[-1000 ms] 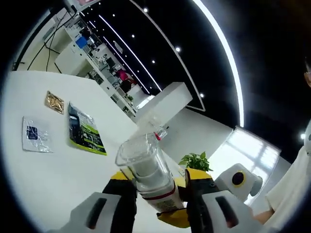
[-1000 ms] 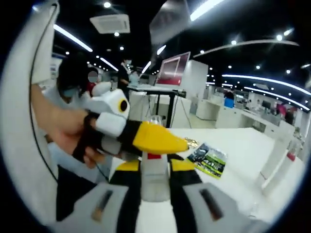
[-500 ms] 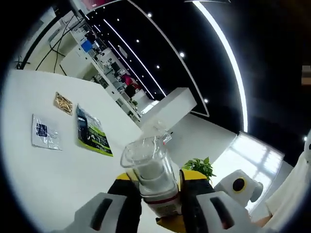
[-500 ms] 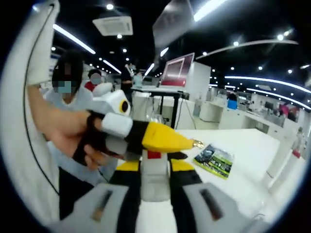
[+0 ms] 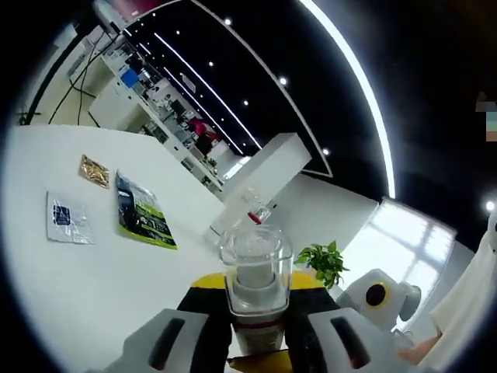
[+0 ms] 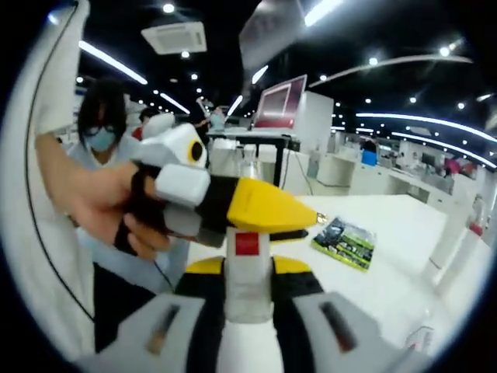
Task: Arrange the skincare products in the storage area until every visible bottle or jar stands upright without overlapping.
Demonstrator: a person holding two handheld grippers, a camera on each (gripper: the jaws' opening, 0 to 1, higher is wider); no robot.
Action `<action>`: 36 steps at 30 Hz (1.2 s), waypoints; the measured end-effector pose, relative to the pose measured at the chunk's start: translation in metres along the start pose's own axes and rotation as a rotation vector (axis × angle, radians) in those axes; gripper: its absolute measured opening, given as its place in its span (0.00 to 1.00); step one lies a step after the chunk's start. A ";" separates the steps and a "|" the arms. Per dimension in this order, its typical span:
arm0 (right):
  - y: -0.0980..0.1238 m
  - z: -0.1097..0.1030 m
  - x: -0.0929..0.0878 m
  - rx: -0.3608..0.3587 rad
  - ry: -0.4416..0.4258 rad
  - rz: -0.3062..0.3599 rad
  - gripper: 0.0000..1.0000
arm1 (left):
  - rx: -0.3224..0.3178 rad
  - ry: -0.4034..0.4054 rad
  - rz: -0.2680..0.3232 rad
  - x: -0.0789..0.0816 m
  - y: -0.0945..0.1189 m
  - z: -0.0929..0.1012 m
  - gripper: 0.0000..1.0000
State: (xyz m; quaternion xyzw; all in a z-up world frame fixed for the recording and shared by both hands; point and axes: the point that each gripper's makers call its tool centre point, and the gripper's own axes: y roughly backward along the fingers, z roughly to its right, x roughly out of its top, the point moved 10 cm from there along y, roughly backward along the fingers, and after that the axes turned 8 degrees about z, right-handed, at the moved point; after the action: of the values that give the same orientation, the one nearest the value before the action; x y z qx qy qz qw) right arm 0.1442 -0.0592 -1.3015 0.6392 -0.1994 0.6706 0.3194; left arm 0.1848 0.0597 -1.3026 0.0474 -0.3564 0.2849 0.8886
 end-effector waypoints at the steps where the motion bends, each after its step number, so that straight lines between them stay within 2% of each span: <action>1: 0.000 0.000 -0.001 -0.006 -0.004 -0.016 0.20 | 0.005 -0.019 -0.012 -0.001 -0.002 0.000 0.25; 5: -0.003 0.002 -0.007 -0.010 -0.013 -0.061 0.20 | 0.019 -0.148 -0.062 -0.004 -0.005 0.001 0.24; 9: -0.005 0.004 -0.013 -0.001 -0.051 -0.064 0.22 | -0.006 -0.286 -0.125 -0.003 -0.008 0.006 0.24; 11: -0.006 0.002 -0.017 0.006 -0.028 -0.074 0.23 | -0.024 -0.350 -0.150 -0.003 -0.009 0.007 0.24; 14: -0.004 -0.001 -0.024 0.033 0.004 -0.136 0.27 | -0.032 -0.399 -0.166 0.000 -0.010 0.008 0.24; 19: 0.013 0.003 -0.025 0.014 -0.035 -0.131 0.28 | -0.057 -0.498 -0.210 0.005 -0.011 0.002 0.24; 22: 0.024 0.008 -0.026 0.005 -0.037 -0.126 0.29 | -0.063 -0.514 -0.219 0.006 -0.011 -0.001 0.24; 23: 0.028 0.011 -0.026 0.000 -0.047 -0.121 0.31 | -0.064 -0.523 -0.225 0.006 -0.010 -0.002 0.24; 25: 0.035 0.015 -0.023 0.011 -0.128 -0.080 0.34 | -0.066 -0.553 -0.240 0.004 -0.008 -0.006 0.24; 27: 0.043 0.025 -0.016 -0.008 -0.150 -0.050 0.38 | -0.075 -0.549 -0.246 0.003 -0.006 -0.008 0.24; 31: 0.053 0.037 0.003 -0.010 -0.201 0.069 0.41 | -0.081 -0.578 -0.270 -0.001 -0.004 -0.011 0.24; 34: 0.050 0.037 0.016 0.030 -0.218 0.137 0.41 | -0.088 -0.580 -0.278 -0.004 -0.003 -0.012 0.24; 36: 0.044 0.035 0.019 0.054 -0.213 0.137 0.41 | -0.092 -0.581 -0.283 -0.006 -0.002 -0.012 0.24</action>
State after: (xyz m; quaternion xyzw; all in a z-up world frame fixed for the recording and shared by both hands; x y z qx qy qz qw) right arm 0.1398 -0.1109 -1.2728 0.6998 -0.2574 0.6245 0.2326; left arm 0.1900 0.0584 -1.3155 0.1356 -0.5972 0.1166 0.7819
